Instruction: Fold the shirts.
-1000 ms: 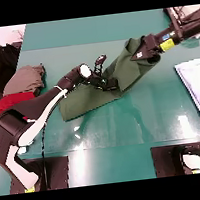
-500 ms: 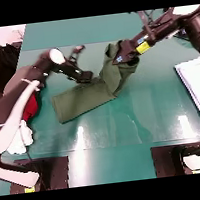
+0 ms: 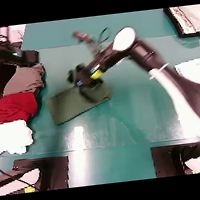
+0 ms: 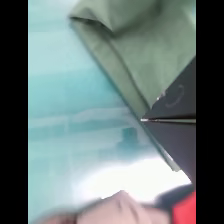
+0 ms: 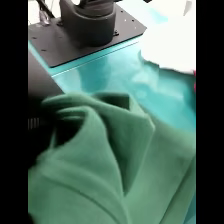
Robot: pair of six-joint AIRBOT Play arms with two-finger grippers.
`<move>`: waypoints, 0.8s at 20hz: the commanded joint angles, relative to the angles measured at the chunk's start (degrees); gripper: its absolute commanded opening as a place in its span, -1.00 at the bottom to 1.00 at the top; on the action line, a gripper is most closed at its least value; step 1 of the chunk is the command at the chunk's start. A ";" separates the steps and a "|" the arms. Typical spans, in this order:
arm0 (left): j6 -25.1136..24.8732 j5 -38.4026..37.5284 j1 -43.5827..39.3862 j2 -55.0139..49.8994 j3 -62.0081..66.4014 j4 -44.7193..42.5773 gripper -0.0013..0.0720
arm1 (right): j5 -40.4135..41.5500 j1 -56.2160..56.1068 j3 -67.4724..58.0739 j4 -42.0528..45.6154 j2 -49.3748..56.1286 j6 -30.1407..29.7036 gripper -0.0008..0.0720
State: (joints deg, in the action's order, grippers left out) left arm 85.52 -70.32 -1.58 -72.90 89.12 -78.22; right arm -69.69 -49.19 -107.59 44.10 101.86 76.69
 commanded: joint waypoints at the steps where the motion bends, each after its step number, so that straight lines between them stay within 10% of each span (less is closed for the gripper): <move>1: 0.02 -0.92 4.37 3.43 0.04 -1.07 -0.89 | 11.76 -9.44 -0.20 -2.71 5.49 -6.36 0.53; 12: 0.00 -2.73 4.55 3.43 0.02 -0.61 -0.89 | -7.39 13.40 -2.45 6.88 5.86 -2.47 0.56; 16: -0.02 -2.54 4.55 3.43 0.02 1.22 -0.89 | -7.67 24.92 7.17 6.45 6.16 -1.70 0.99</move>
State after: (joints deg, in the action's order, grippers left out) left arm 85.52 -72.97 2.92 -69.52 89.12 -78.37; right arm -75.20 -31.68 -105.84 50.65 107.81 74.24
